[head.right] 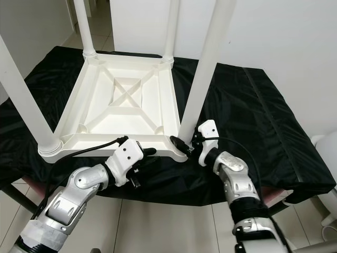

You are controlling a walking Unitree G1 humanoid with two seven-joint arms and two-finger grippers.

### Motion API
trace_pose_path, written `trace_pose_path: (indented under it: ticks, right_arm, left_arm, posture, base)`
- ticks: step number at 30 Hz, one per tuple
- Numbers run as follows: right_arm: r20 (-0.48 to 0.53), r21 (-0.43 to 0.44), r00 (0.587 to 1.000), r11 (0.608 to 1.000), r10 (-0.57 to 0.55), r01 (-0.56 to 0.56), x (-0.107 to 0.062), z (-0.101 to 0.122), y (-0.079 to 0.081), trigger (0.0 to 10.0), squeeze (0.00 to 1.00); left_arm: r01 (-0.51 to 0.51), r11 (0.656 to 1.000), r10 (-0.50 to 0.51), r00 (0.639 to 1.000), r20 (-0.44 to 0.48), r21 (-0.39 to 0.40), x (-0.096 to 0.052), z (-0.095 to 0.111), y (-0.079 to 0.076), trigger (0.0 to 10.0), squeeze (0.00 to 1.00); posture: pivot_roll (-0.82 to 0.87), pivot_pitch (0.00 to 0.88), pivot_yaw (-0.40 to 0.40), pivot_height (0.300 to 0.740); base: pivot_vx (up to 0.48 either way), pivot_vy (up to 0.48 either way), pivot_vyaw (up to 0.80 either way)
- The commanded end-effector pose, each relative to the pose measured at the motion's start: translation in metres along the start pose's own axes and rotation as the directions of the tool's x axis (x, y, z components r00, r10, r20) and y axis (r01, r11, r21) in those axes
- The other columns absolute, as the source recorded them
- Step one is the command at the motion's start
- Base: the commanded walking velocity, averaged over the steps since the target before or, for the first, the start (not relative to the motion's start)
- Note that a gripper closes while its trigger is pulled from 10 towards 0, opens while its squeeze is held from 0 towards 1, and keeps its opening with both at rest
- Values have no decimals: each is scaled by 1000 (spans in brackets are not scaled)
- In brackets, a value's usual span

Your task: Building children table

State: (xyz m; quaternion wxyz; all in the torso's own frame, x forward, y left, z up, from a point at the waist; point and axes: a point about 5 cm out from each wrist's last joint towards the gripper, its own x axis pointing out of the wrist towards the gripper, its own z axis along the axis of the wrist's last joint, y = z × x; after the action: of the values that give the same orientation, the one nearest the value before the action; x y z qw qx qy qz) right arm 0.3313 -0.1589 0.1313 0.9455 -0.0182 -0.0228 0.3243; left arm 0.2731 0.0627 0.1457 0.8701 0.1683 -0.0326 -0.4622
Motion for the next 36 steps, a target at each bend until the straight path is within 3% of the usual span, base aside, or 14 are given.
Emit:
trace_pose_path:
  ticks: [1,5,12,13,15,16,18,19,20,28,30,31,33,36]
  right_arm:
    - [-1,25,999,998,-51,51,2,-1,-3,10000,0]
    - [-6,16,992,992,-128,128,5,0,-4,10000,0]
    - [41,20,981,981,-191,190,1,6,13,10000,0]
    - [49,21,978,979,-201,201,1,7,17,10000,0]
    - [53,21,976,978,-210,209,1,8,20,10000,0]
    - [53,15,973,975,-224,223,1,7,23,10000,0]
    - [52,11,971,972,-233,233,1,7,25,10000,0]
    - [58,30,941,943,-333,331,-1,5,29,10000,0]
    - [58,30,941,943,-333,331,-1,5,29,10000,0]
    - [7,88,810,808,-586,583,-6,-4,41,10000,0]
    - [7,88,810,808,-586,583,-6,-4,41,10000,0]
    - [2,113,738,733,-675,671,-7,-5,49,10000,0]
    - [2,126,713,708,-701,695,-6,-4,54,10000,0]
    - [7,128,720,714,-694,688,-4,-2,60,10000,0]
  left_arm:
    - [-5,1000,5,1000,5,10,3,0,1,10000,0]
    - [-19,1000,19,1000,2,25,6,-1,3,10000,0]
    - [-35,999,34,999,-27,-16,0,-10,10,10000,0]
    - [-32,999,31,999,-24,-29,0,-10,10,10000,180]
    - [-29,999,28,999,-20,-35,0,-10,10,10000,180]
    - [-29,998,28,999,-20,-55,0,-11,10,10000,1000]
    - [-30,997,28,999,-22,-69,0,-11,10,10000,1000]
    - [-24,999,23,999,-30,-29,-2,-12,8,10000,0]
    - [-24,999,23,999,-30,-29,-2,-12,8,10000,0]
    - [-13,1000,13,999,-36,-2,-3,-14,6,10000,0]
    - [-13,1000,13,999,-36,-2,-3,-14,6,10000,0]
    - [-25,1000,25,999,-37,1,-4,-14,7,10000,0]
    - [-34,999,34,999,-38,2,-5,-14,8,10000,0]
    - [-56,998,57,998,-27,6,-7,-14,10,10000,0]
  posture:
    - [54,41,-68,740]
    - [54,40,-77,740]
    - [51,43,-82,740]
    - [51,43,-82,740]
    - [51,43,-82,740]
    - [49,46,-81,740]
    - [49,46,-81,740]
    - [46,52,-77,740]
    - [46,52,-77,740]
    - [43,60,-74,740]
    - [43,60,-74,740]
    - [49,62,-85,740]
    - [49,62,-85,740]
    - [47,60,-81,740]
  base:
    - [0,0,0]
    - [0,0,0]
    - [0,0,0]
    - [0,0,0]
    - [0,0,0]
    - [0,0,0]
    - [0,0,0]
    - [0,0,0]
    - [0,0,0]
    - [0,0,0]
    - [0,0,0]
    - [0,0,0]
    - [0,0,0]
    - [0,0,0]
